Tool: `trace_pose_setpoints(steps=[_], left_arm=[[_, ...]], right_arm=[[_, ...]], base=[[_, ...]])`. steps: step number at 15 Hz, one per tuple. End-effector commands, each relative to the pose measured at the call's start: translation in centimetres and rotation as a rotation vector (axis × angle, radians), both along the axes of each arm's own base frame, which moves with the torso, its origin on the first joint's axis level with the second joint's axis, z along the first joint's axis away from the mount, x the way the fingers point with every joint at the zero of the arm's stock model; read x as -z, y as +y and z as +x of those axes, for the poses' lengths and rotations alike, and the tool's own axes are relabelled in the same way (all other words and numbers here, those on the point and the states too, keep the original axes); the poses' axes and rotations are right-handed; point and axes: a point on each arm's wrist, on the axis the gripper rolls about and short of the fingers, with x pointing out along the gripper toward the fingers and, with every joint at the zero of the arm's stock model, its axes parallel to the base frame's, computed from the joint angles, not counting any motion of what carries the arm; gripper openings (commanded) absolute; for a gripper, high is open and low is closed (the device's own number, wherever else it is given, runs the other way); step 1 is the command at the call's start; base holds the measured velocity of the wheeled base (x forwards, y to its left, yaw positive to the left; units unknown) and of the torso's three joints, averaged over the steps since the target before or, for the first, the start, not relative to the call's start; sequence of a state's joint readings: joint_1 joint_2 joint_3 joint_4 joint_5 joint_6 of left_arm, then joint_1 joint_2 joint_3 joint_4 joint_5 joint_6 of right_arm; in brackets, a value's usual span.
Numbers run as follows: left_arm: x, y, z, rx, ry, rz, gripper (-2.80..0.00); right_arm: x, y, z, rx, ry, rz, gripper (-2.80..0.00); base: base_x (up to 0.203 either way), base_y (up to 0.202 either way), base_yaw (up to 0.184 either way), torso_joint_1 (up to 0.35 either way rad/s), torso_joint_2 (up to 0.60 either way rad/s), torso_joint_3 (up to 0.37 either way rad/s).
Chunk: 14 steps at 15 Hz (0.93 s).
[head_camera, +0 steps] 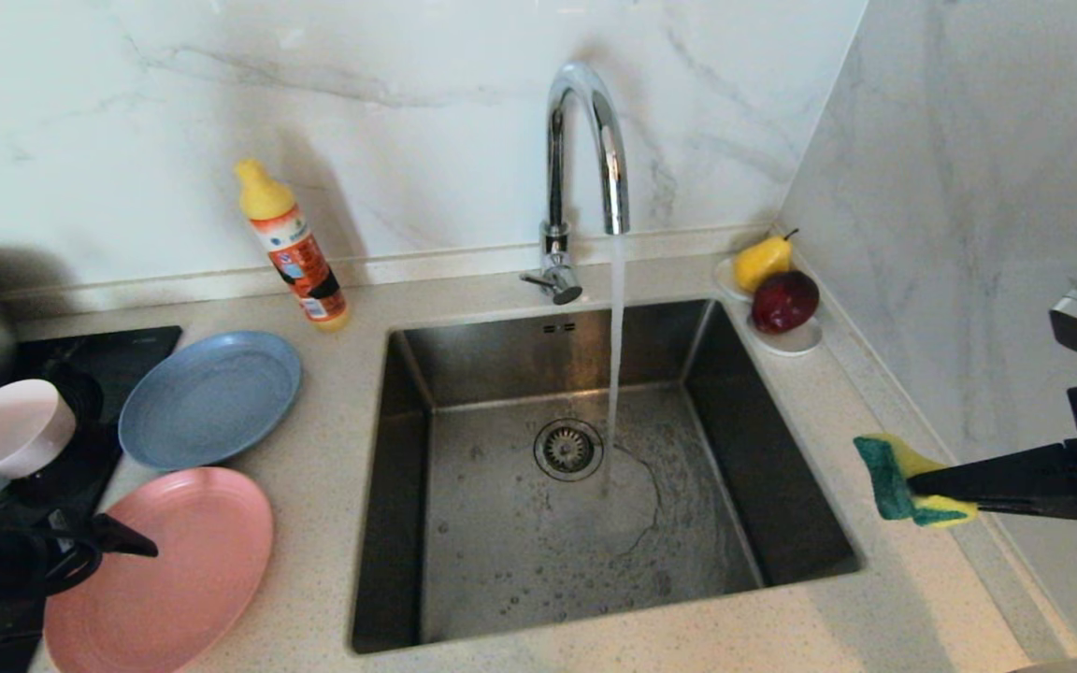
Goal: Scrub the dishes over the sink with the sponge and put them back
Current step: Wash the plate
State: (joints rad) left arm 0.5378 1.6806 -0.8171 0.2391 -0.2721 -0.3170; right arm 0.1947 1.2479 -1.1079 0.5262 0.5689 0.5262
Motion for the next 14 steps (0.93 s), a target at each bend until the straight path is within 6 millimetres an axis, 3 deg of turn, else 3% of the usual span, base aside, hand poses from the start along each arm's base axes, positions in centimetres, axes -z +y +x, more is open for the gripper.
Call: trace_pose_setpoints(steps=[1,7,8,14], left_arm=[[0.61,0.1,0.15,-0.001,0.007,-0.008,0.0],[0.76,0.14,0.21,0.0,0.012,-0.01,0.0],[0.82,0.11,0.17,0.002,0.014,-0.012,-2.8],[0.96,0.08,0.19,0.002,0.021,-0.015,-2.8]], right_arm=[[-0.02,-0.02,-0.04,0.0,0.003,0.003,-2.8],[0.02,-0.05,-0.03,0.002,0.005,0.003,-2.8],[0.02,-0.05,-0.03,0.002,0.005,0.003,-2.8],[0.04,-0.02,0.0,0.0,0.007,0.004,-2.8]], base=[[0.0,0.0,0.0,0.0,0.0,0.0],[0.0,0.0,0.0,0.0,0.0,0.0],[0.0,0.0,0.0,0.0,0.0,0.0],[0.0,0.0,0.0,0.0,0.0,0.0]])
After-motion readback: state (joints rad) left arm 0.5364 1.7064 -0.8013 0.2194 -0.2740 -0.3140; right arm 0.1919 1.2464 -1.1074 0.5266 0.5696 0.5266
